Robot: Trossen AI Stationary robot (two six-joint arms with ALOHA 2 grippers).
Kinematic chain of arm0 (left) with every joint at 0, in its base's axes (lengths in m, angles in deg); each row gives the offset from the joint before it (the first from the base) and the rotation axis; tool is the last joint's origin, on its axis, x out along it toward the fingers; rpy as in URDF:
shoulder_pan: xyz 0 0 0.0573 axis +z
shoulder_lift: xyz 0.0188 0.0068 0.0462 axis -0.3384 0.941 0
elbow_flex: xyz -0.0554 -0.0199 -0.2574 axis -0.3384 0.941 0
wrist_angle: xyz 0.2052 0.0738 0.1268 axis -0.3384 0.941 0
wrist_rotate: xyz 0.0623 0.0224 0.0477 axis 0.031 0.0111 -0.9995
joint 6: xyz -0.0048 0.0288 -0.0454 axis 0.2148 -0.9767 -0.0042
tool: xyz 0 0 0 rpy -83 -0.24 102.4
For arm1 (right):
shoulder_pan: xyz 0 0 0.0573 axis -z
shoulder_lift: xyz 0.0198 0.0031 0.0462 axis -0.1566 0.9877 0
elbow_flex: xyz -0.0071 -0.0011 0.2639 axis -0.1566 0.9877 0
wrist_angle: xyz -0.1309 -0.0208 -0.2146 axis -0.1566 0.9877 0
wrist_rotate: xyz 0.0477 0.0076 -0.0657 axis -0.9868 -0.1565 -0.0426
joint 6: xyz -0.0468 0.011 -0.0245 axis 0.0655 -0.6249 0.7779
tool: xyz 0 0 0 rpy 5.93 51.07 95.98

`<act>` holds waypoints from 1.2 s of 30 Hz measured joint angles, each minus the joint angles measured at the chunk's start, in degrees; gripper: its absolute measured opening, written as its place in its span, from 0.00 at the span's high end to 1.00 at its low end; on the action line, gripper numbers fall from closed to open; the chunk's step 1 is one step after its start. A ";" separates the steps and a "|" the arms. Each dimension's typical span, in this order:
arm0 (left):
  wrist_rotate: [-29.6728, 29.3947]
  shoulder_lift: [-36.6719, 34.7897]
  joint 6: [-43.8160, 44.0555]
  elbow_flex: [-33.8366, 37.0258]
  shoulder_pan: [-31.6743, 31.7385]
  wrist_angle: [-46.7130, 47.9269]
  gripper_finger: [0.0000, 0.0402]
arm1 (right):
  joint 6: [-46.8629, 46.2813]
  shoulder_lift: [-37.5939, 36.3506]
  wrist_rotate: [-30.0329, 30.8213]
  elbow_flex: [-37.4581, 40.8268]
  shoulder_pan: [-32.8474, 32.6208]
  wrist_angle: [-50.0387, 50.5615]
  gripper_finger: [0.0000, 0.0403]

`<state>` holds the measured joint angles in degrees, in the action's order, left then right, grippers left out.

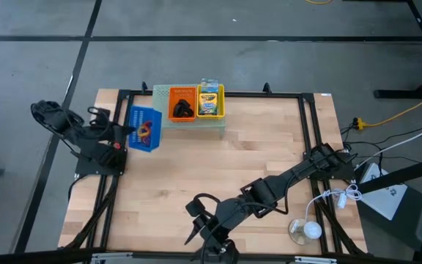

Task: Pick & Place Office Desk Supplies
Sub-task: Put the blue bin on the shelf

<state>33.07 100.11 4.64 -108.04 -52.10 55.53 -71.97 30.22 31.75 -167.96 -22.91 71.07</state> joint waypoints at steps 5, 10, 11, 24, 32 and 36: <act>-0.12 -2.05 0.83 0.73 0.21 0.63 0.99 | 1.48 0.00 -0.17 0.00 0.99 0.00 0.60; -1.46 -3.09 1.07 0.54 1.37 0.99 0.99 | 1.54 0.00 -3.55 0.00 2.88 0.00 0.60; -1.39 -3.02 0.38 0.61 1.50 0.81 0.99 | 1.54 0.00 -4.31 0.00 3.26 0.02 0.60; -0.57 -3.02 -4.48 0.62 1.45 -0.01 0.99 | -3.94 0.00 -2.93 0.07 3.42 -5.70 0.60; -0.79 -3.02 -6.49 0.62 1.44 -0.03 0.99 | -18.73 -0.74 -2.53 0.15 3.03 -5.54 0.60; -0.34 -3.02 -6.50 0.62 1.44 -0.05 0.99 | -4.12 -1.74 -1.53 -0.02 1.27 -5.40 0.60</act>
<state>32.73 97.09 -1.86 -107.42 -50.66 55.48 -76.08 28.48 30.22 -167.98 -21.64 65.67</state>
